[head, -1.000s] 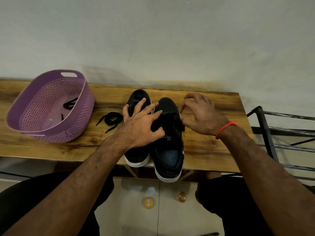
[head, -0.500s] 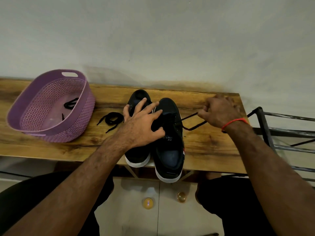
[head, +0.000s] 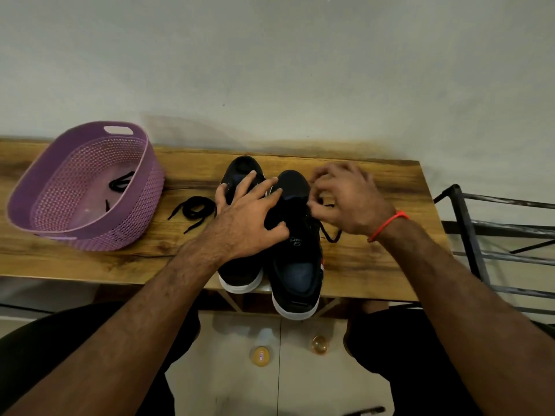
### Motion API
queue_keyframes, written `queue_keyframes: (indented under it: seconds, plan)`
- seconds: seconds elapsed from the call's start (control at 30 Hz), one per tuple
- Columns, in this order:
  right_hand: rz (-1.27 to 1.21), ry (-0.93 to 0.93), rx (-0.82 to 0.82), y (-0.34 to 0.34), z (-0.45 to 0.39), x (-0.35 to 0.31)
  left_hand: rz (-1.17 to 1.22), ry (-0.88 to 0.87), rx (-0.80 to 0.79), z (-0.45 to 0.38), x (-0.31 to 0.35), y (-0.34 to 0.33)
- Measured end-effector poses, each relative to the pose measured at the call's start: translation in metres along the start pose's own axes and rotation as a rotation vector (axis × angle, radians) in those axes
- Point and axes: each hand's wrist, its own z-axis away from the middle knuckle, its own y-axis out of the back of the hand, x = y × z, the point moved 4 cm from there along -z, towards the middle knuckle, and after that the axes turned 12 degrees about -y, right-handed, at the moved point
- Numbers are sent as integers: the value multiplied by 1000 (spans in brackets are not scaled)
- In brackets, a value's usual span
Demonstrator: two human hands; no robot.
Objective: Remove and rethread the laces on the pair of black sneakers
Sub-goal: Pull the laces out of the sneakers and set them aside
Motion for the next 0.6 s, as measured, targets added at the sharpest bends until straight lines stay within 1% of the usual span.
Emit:
queue_keyframes:
  seconds: [0.07, 0.1, 0.17, 0.2, 0.23, 0.27, 0.33, 0.43, 0.5, 0.6]
  plan:
    - [-20, -204, 98, 15, -5, 26, 17, -2, 3, 0, 0, 1]
    - [-20, -312, 118, 20, -6, 40, 24, -1, 2, 1, 0, 1]
    - [-3, -481, 59, 19, -5, 59, 22, -1, 0, 1, 0, 2]
    - [21, -511, 10, 15, -5, 62, 19, -2, 1, 0, 0, 1]
    - [48, -494, -26, 10, -4, 60, 18, -4, 3, 0, 0, 1]
    - [56, -436, -48, 6, -5, 54, 22, -6, 5, 0, 1, 0]
    - [3, -283, -77, 1, -5, 33, 30, -13, 13, 1, 2, -1]
    - [-42, -142, -175, -8, -1, 5, 28, -21, 20, 1, 2, -1]
    - [-37, -93, -266, -16, 2, 0, 31, -19, 22, 1, 3, -1]
    - [-97, -102, -351, -16, 3, 6, 44, -15, 22, 1, 3, -2]
